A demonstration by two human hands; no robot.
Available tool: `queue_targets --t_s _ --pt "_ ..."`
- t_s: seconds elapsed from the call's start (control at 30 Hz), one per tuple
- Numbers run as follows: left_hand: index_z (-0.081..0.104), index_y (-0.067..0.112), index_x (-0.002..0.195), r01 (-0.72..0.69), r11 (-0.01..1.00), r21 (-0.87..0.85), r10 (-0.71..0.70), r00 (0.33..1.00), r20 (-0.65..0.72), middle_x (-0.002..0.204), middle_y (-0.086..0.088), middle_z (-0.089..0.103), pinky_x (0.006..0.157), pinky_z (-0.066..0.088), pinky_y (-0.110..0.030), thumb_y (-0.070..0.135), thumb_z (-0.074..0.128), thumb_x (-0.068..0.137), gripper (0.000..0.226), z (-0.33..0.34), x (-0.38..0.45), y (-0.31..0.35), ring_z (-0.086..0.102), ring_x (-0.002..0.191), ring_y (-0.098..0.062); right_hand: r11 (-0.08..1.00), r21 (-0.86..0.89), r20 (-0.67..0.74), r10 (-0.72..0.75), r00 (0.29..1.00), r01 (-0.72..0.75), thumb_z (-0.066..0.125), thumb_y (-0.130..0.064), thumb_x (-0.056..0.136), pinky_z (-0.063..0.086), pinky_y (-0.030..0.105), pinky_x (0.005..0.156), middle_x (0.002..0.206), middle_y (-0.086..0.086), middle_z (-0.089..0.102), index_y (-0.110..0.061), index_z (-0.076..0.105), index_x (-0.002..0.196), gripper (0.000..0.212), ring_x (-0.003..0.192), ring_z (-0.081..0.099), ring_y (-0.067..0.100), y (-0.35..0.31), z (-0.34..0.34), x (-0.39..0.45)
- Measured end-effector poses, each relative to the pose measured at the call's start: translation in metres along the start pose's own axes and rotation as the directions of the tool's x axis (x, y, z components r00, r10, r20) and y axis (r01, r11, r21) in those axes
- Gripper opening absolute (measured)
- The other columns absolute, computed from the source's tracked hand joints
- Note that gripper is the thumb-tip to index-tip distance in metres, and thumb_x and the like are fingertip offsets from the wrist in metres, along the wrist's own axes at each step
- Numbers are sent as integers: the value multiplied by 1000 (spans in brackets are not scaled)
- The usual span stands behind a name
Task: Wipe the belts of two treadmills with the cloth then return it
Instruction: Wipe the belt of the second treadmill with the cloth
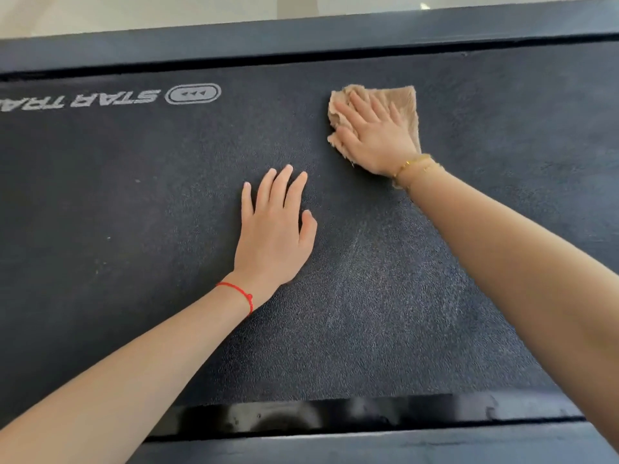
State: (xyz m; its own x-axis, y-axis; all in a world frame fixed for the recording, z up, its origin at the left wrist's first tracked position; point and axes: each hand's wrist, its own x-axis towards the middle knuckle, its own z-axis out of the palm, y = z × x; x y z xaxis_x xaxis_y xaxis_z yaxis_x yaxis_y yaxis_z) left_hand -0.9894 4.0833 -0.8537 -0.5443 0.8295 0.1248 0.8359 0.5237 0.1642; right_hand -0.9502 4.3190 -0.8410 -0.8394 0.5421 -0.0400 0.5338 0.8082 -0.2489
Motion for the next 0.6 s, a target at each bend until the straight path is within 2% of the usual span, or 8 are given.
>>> queue_targets --t_s 0.13,0.3,0.4,0.47,0.53,0.6 --pt "28 18 153 5 1000 19 -5 1000 10 161 -4 24 120 14 -54 39 15 93 65 -3 1 2 17 150 -23 1000 12 14 4 1000 -5 15 -43 106 -8 44 123 167 -3 -4 -29 8 159 55 153 -7 20 -40 7 42" --pt "26 20 153 14 1000 21 -15 1000 21 161 -2 23 120 13 -52 39 17 94 63 -2 3 1 15 150 -21 960 -41 60 -276 959 279 16 -39 107 -7 42 122 167 0 0 -25 10 159 54 153 -3 22 -100 24 53" --pt "27 21 153 11 1000 -17 -11 1000 22 161 -1 23 121 12 -52 39 21 94 61 -2 3 -2 15 150 -21 923 -52 103 -376 921 382 20 -46 106 -4 41 122 167 -2 3 -27 12 158 57 153 1 21 -83 16 61" --pt "28 21 152 10 1000 -27 -10 1000 21 161 -1 23 121 11 -51 40 22 94 61 -2 3 -3 15 150 -20 949 -100 76 -292 953 299 18 -54 103 -3 42 122 167 -4 4 -30 12 159 61 153 3 22 -52 7 69" --pt "28 22 152 11 1000 -24 -10 1000 20 161 0 22 121 11 -52 40 21 94 61 -2 3 -2 14 150 -20 987 -108 39 -115 993 119 13 -60 97 -2 45 123 167 -5 2 -31 11 159 68 153 1 24 -13 -4 75" --pt "28 22 152 14 1000 -26 -14 1000 19 161 0 22 121 12 -52 40 20 94 62 -2 3 -2 14 150 -20 997 -82 24 8 1000 -6 14 -57 99 -3 47 123 167 -5 0 -32 11 158 65 153 -1 24 19 -11 73"
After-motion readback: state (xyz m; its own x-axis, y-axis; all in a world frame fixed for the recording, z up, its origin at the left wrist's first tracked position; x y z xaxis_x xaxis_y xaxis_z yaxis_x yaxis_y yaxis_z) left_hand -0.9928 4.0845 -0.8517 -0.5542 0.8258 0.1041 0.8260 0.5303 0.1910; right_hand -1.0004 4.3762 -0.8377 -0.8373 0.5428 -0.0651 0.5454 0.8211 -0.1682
